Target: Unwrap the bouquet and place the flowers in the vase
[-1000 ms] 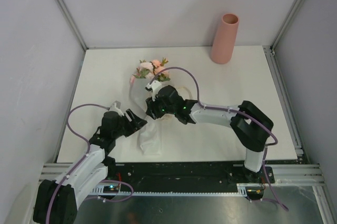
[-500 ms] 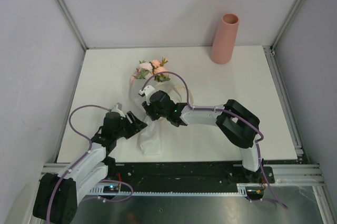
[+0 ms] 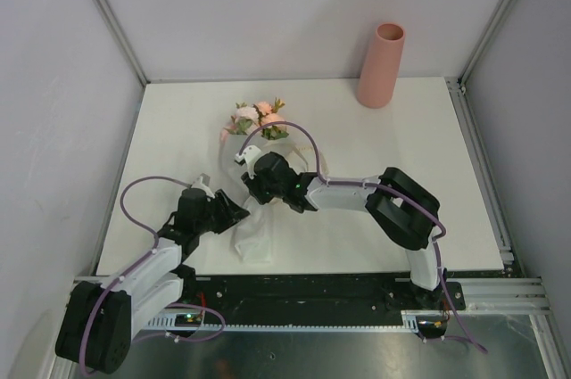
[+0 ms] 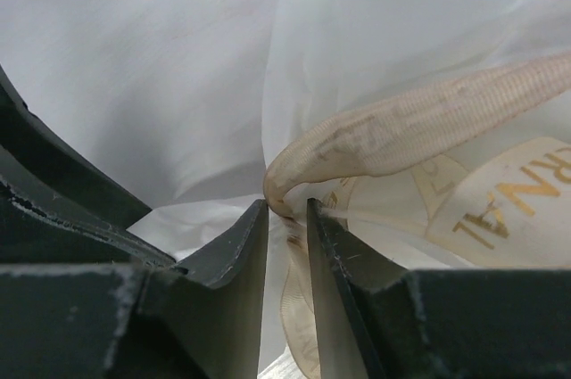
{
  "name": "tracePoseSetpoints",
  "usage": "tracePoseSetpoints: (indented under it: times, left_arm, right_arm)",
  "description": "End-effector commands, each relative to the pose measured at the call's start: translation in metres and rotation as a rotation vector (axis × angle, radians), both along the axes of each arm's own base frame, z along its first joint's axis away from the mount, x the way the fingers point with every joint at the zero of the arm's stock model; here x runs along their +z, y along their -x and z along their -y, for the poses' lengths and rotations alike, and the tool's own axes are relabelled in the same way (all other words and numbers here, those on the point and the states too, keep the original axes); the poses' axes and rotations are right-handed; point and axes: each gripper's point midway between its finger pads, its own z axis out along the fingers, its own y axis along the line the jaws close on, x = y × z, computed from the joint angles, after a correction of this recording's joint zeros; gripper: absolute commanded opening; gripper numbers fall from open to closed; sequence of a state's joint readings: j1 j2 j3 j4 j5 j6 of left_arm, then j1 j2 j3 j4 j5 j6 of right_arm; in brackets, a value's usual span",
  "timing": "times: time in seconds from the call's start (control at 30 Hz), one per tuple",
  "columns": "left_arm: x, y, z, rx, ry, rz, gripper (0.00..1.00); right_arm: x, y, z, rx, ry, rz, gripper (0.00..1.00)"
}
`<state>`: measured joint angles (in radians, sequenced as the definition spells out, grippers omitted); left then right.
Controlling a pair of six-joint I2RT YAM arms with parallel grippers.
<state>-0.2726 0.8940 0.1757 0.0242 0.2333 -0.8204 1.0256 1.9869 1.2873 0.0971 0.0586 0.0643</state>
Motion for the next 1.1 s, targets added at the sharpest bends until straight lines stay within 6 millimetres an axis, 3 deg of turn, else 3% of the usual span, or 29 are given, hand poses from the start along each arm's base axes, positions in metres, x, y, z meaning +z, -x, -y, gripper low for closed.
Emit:
tracePoseSetpoints:
  times: [0.0, 0.13, 0.23, 0.3, 0.4, 0.57, 0.73, 0.83, 1.07]
  left_arm:
    - [-0.001, -0.002, -0.002, 0.002, -0.021, 0.02, 0.47]
    - [0.0, -0.002, -0.003, 0.005, -0.02, 0.026, 0.35]
    - [0.001, -0.002, -0.002, 0.001, -0.018, 0.033, 0.21]
    - [0.002, -0.002, -0.002, 0.0, -0.018, 0.035, 0.12]
    - [0.001, -0.002, -0.003, 0.003, -0.019, 0.035, 0.02]
    - [0.0, -0.002, -0.004, 0.008, -0.024, 0.032, 0.0]
    - [-0.001, -0.001, -0.004, 0.011, -0.025, 0.03, 0.0]
    - [-0.002, 0.0, -0.004, 0.012, -0.023, 0.03, 0.0]
    - [0.0, -0.001, -0.004, 0.013, -0.021, 0.033, 0.0]
  right_arm:
    - [-0.005, 0.009, 0.004, 0.062, 0.04, -0.043, 0.3]
    - [-0.011, 0.008, 0.004, 0.06, 0.052, -0.045, 0.29]
    - [-0.006, 0.005, 0.002, 0.062, 0.038, -0.025, 0.15]
    - [0.004, 0.004, -0.001, 0.081, 0.008, -0.018, 0.05]
    - [0.031, 0.008, -0.005, 0.136, -0.093, -0.072, 0.01]
    - [0.058, 0.019, -0.003, 0.227, -0.226, -0.216, 0.0]
    - [0.054, 0.025, 0.0, 0.246, -0.256, -0.298, 0.0]
    - [0.05, 0.016, 0.003, 0.213, -0.236, -0.267, 0.0]
    - [0.042, 0.003, 0.002, 0.181, -0.193, -0.192, 0.19]
